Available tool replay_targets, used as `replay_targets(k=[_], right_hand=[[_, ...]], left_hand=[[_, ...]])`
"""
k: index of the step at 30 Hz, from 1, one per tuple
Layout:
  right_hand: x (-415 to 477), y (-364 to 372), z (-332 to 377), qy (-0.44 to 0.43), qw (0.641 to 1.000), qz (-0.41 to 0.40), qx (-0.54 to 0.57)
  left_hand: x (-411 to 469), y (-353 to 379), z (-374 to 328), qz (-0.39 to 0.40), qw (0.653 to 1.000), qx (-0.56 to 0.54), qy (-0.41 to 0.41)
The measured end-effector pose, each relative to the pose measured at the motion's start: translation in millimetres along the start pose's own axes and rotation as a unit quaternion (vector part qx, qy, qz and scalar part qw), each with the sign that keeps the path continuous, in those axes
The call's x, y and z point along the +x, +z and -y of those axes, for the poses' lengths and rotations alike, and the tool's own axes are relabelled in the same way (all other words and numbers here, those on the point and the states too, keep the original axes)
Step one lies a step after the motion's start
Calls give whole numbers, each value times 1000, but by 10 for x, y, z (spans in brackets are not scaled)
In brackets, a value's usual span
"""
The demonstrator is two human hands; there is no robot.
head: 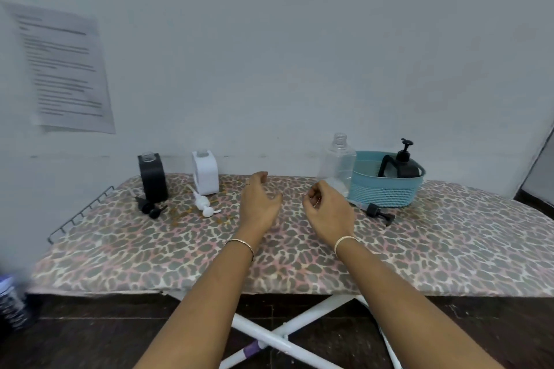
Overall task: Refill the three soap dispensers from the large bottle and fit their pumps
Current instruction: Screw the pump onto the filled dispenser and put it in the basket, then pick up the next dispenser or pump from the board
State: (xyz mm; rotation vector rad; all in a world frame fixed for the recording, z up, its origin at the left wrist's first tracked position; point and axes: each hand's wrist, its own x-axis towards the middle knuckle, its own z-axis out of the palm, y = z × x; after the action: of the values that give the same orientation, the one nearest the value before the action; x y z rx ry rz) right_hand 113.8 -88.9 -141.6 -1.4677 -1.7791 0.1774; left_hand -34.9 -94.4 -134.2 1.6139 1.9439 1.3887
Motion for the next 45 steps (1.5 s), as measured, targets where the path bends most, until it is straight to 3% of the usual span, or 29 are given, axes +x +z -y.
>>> replay_targets(k=[12, 18, 26, 35, 39, 45], right_hand=[[255, 881, 607, -59, 990, 126, 19], [569, 1197, 586, -55, 988, 146, 8], [848, 1444, 491, -31, 988, 151, 26], [808, 1494, 392, -29, 985, 168, 34], [744, 1375, 358, -24, 985, 162, 58], [535, 1112, 296, -19, 979, 171, 111]], left_hand=[[532, -754, 711, -122, 989, 36, -81], [1046, -750, 851, -80, 985, 26, -150], [1329, -524, 1008, -86, 976, 49, -194], [1149, -516, 938, -137, 979, -20, -147], [1018, -479, 841, -120, 986, -48, -101], [746, -379, 611, -64, 986, -121, -95]])
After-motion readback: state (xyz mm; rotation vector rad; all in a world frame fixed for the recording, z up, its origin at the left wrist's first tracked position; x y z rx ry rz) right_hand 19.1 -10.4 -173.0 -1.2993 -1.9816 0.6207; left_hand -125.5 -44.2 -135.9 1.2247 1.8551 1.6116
